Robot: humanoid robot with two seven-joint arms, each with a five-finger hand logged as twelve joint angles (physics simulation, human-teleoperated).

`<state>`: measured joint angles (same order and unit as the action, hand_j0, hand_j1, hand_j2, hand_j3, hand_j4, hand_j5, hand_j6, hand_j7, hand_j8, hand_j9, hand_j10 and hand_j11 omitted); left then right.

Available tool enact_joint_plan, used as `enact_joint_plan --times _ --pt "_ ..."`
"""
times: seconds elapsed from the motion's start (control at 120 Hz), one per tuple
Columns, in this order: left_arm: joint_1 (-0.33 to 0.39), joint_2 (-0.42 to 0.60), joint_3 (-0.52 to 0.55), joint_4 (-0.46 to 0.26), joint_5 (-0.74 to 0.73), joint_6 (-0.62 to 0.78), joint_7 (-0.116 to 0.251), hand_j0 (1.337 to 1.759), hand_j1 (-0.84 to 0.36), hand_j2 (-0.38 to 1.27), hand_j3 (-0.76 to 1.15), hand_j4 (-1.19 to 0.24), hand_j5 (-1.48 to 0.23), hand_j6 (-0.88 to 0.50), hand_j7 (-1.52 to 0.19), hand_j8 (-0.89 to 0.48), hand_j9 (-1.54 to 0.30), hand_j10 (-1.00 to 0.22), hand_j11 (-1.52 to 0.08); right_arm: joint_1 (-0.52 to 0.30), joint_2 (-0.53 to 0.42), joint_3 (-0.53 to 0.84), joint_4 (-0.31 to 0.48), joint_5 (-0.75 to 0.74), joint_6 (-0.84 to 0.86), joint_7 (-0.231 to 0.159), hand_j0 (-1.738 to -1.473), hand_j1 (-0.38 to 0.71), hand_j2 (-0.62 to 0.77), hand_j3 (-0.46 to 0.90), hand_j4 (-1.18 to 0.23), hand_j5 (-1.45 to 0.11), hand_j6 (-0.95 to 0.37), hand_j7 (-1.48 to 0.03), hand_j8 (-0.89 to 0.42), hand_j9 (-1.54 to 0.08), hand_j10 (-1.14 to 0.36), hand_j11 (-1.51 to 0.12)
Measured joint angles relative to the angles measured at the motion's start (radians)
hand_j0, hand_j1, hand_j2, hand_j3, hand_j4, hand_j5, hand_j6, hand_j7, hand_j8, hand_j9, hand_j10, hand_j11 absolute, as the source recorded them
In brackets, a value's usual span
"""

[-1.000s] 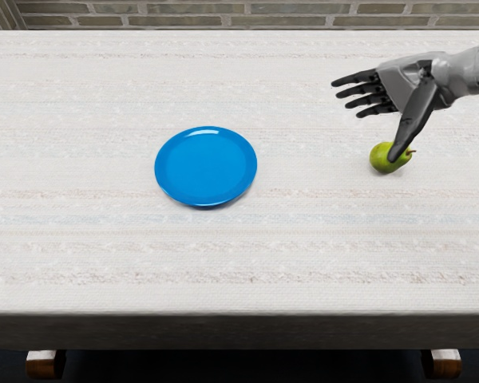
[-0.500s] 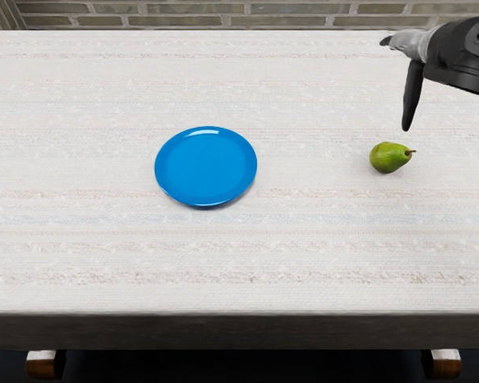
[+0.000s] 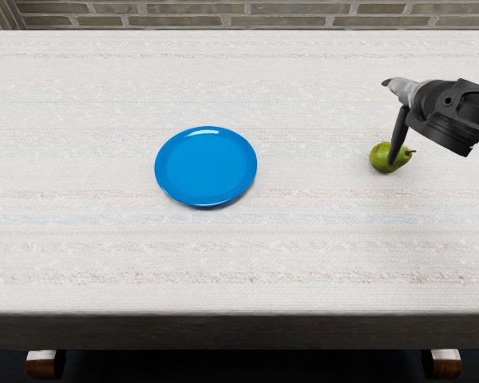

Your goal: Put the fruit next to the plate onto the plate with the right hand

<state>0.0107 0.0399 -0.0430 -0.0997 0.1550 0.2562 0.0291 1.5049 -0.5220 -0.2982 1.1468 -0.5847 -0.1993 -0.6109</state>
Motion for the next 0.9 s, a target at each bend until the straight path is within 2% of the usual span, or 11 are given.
enact_joint_plan --times 0.458,0.9 --pt "0.000 0.000 0.000 0.000 0.000 0.000 0.000 1.658 0.35 0.00 0.00 0.00 0.00 0.00 0.00 0.00 0.00 0.00 0.00 -0.145 0.054 0.055 -0.124 -0.024 -0.066 0.000 -1.658 -0.35 0.00 0.00 0.00 0.00 0.00 0.00 0.00 0.00 0.00 0.00" --pt "0.000 0.000 0.000 0.000 0.000 0.000 0.000 1.658 0.35 0.00 0.00 0.00 0.00 0.00 0.00 0.00 0.00 0.00 0.00 -0.202 0.102 0.103 -0.161 -0.046 -0.104 0.000 -1.658 -0.35 0.00 0.00 0.00 0.00 0.00 0.00 0.00 0.00 0.00 0.00"
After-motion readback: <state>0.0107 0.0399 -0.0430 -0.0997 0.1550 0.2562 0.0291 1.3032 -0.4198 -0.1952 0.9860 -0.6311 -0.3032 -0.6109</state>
